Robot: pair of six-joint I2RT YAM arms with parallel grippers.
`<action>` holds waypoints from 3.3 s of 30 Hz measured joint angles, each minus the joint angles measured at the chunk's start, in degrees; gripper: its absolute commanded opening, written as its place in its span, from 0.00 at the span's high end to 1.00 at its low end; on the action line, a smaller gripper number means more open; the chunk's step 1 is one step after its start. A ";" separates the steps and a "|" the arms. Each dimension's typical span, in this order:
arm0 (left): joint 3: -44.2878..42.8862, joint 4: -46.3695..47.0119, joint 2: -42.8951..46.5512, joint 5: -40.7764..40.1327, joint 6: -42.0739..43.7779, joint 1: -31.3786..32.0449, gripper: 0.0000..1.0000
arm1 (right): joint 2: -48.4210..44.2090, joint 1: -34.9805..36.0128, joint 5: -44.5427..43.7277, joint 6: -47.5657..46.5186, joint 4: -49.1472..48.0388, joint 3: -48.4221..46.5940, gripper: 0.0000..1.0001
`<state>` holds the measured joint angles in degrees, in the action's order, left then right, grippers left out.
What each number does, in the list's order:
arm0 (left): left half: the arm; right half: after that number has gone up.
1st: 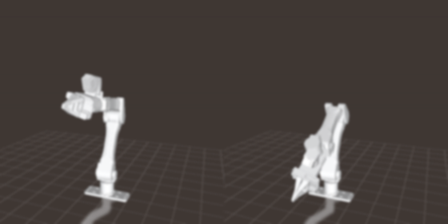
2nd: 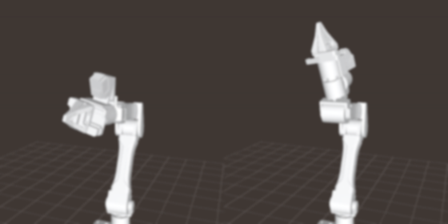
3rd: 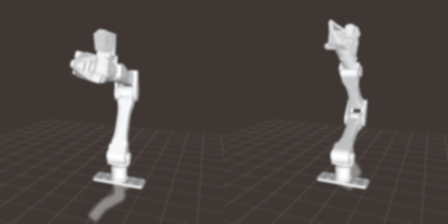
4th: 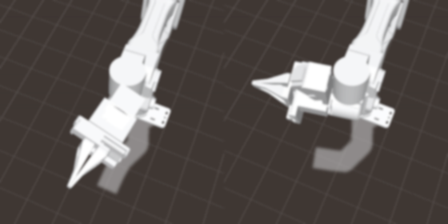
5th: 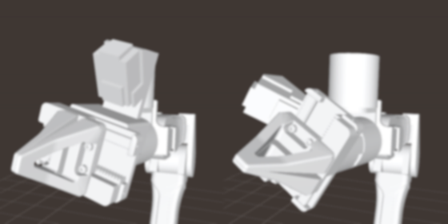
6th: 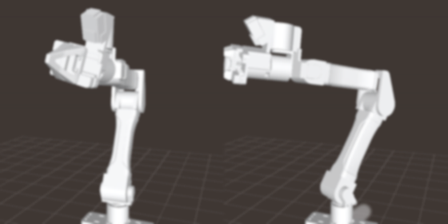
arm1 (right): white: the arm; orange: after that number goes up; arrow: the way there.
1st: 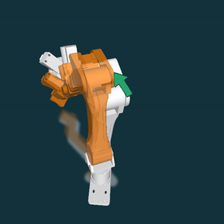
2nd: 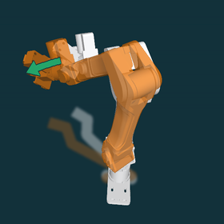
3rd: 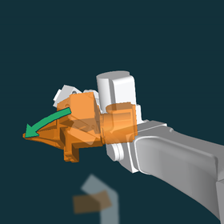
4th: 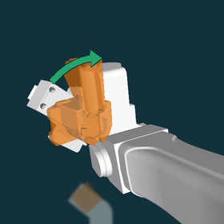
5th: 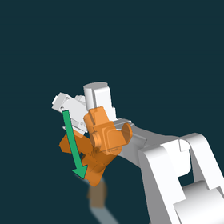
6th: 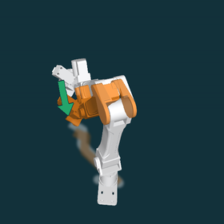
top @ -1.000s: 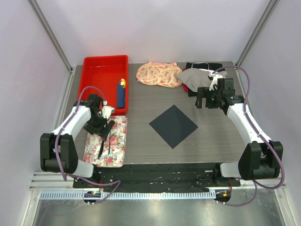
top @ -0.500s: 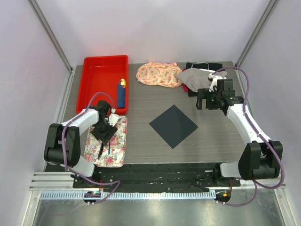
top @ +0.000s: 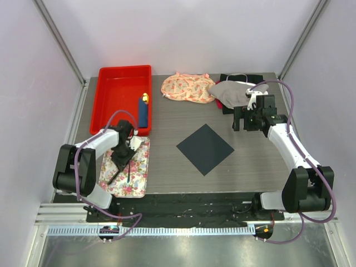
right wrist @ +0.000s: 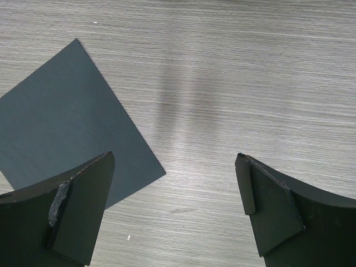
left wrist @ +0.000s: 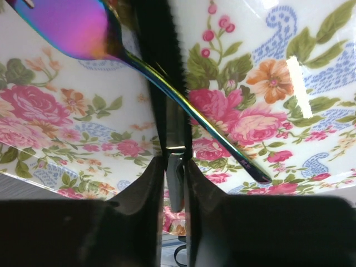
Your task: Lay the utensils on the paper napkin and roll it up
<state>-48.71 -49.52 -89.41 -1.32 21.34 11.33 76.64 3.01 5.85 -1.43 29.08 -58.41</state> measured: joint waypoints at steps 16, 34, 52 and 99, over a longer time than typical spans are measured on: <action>0.52 -2.19 6.43 -6.54 0.33 -0.11 1.00 | 0.00 0.00 -0.15 0.02 0.02 0.15 0.00; -24.65 -15.96 5.99 0.17 -9.42 7.19 1.00 | 0.00 0.00 0.35 2.34 0.02 0.15 0.00; -65.35 -10.73 -31.76 0.50 -48.43 32.59 1.00 | 0.00 0.02 -2.36 5.73 3.32 -0.33 0.00; -75.19 -1.92 -52.02 13.90 -70.77 34.01 0.80 | 3.28 0.00 -1.66 5.92 3.78 -0.31 0.00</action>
<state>-123.90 -51.44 -141.43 12.58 -49.43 45.34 79.92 3.01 4.19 4.49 32.86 -58.72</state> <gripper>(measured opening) 0.148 0.996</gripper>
